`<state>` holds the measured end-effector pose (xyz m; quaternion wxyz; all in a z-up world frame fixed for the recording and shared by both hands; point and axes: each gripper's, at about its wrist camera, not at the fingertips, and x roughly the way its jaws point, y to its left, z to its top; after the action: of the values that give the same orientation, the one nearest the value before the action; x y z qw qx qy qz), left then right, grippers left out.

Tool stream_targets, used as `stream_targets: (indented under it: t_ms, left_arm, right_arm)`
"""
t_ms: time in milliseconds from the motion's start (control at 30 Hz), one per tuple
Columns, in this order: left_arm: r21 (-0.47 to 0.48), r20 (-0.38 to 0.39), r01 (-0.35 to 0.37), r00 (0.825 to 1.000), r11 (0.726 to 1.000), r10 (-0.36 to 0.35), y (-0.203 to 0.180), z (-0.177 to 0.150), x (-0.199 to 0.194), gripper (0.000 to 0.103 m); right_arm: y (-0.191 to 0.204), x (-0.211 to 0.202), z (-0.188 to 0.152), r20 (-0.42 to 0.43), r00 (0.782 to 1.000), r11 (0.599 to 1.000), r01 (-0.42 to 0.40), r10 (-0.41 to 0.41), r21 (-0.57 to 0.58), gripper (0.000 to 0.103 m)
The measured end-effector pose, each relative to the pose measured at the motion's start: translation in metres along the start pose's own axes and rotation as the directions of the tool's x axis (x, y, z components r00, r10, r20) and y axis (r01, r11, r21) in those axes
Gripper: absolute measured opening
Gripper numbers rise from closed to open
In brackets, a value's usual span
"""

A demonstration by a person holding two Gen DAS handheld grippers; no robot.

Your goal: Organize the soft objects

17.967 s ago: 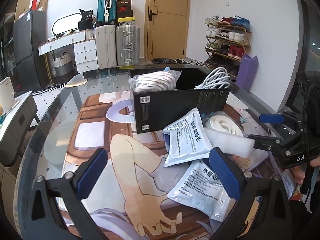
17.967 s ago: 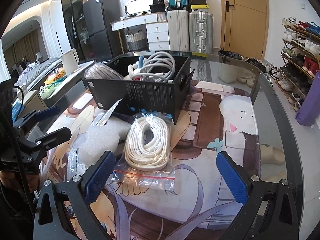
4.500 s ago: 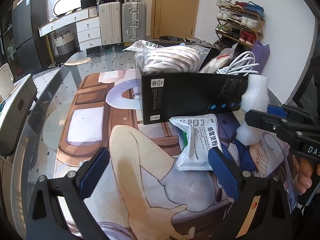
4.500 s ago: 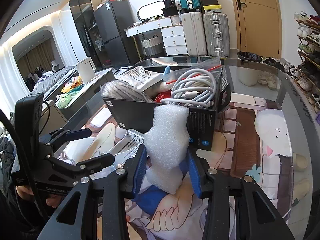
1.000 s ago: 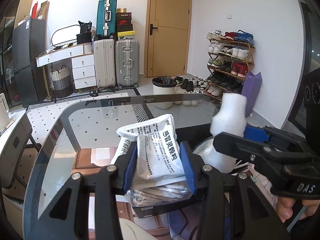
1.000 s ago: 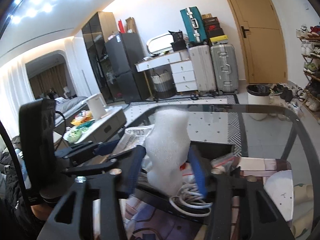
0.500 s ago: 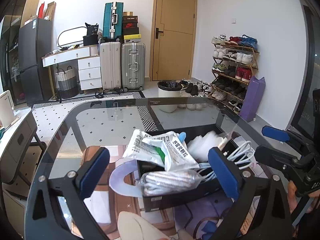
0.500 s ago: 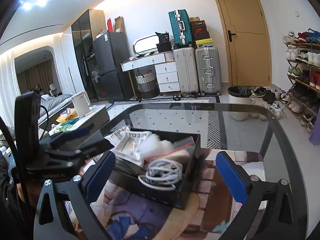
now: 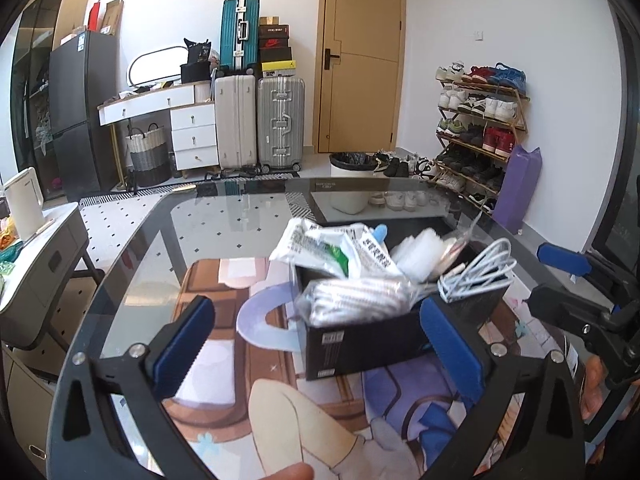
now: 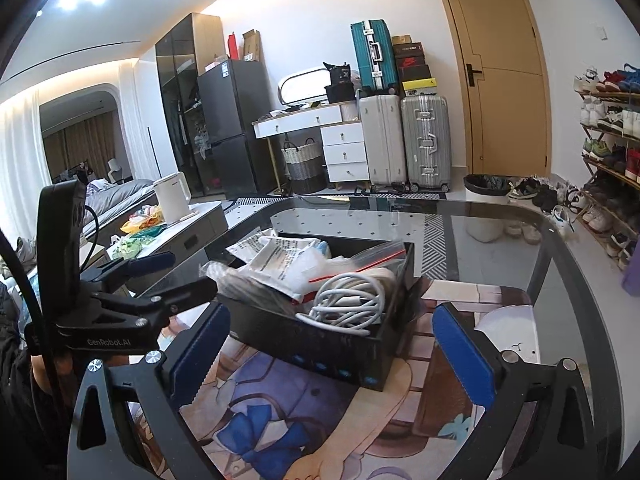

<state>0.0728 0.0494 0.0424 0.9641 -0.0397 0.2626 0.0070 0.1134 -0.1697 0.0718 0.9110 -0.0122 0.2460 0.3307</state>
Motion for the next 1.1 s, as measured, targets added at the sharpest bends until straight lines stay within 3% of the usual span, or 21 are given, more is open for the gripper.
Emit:
stream_targets:
  t_ms: [167, 700, 1100]
  left_arm:
    - [0.0, -0.005, 0.011, 1.0, 1.0, -0.011, -0.002, -0.011, -0.001, 0.103]
    - [0.02, 0.025, -0.01, 1.0, 1.0, 0.01, -0.005, -0.024, -0.006, 0.103]
    - [0.017, 0.037, -0.003, 0.999, 1.0, 0.002, -0.003, -0.025, -0.009, 0.103]
  right_arm:
    - [0.009, -0.002, -0.008, -0.005, 1.0, 1.0, -0.022, 0.021, -0.018, 0.102]
    - [0.024, -0.006, -0.021, 0.042, 0.999, 0.995, 0.021, -0.017, -0.097, 0.102]
    - [0.022, -0.01, -0.03, 0.059, 0.998, 0.996, 0.03, -0.025, -0.083, 0.102]
